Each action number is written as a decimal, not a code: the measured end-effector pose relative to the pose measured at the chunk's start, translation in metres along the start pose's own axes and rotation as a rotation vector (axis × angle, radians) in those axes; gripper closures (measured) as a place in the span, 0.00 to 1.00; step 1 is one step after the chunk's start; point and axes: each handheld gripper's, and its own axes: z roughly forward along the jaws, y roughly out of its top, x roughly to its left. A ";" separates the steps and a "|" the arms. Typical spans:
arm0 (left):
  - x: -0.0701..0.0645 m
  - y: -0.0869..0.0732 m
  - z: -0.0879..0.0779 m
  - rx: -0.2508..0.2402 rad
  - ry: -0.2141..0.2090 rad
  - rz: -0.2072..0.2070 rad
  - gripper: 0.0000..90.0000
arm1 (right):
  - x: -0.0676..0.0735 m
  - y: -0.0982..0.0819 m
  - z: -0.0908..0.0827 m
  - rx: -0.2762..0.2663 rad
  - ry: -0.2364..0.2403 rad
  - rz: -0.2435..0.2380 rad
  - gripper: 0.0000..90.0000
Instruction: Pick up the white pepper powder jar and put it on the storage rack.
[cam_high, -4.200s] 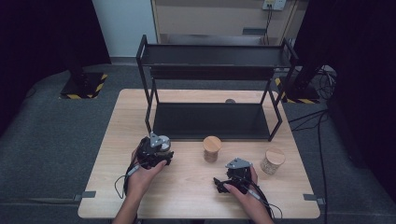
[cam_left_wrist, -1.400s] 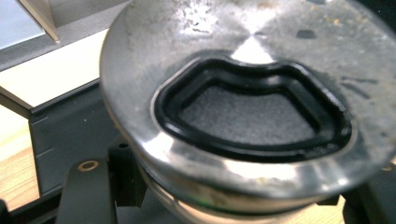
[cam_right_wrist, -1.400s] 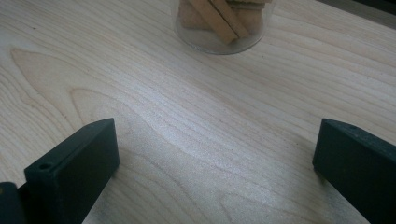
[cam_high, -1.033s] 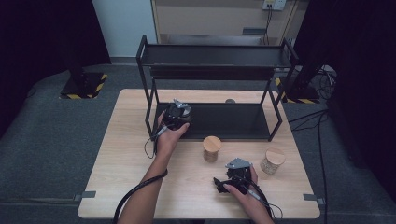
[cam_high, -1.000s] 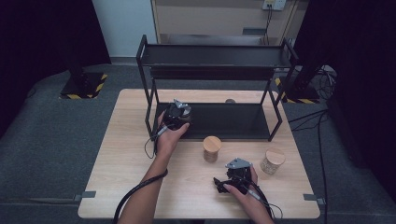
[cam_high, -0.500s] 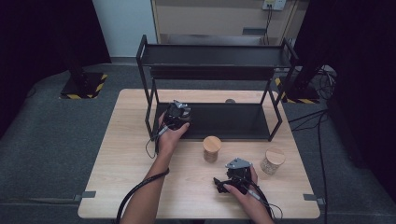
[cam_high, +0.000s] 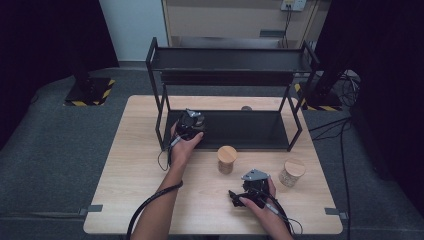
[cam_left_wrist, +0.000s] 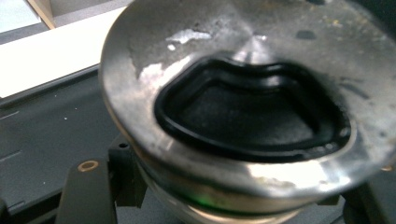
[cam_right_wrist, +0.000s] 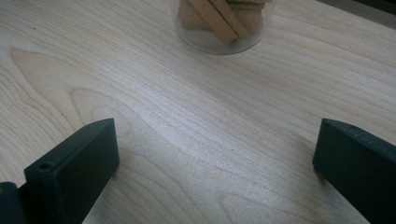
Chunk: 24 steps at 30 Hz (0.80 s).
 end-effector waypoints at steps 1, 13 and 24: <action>0.000 0.000 0.000 0.001 0.000 0.001 0.33 | 0.000 0.000 0.000 0.000 0.000 0.000 0.00; 0.001 -0.004 0.004 0.001 -0.003 -0.013 0.33 | 0.000 0.000 0.000 0.000 0.000 0.002 0.00; 0.002 -0.006 0.004 -0.006 -0.007 -0.026 0.32 | 0.000 0.000 0.000 0.000 0.000 0.002 0.00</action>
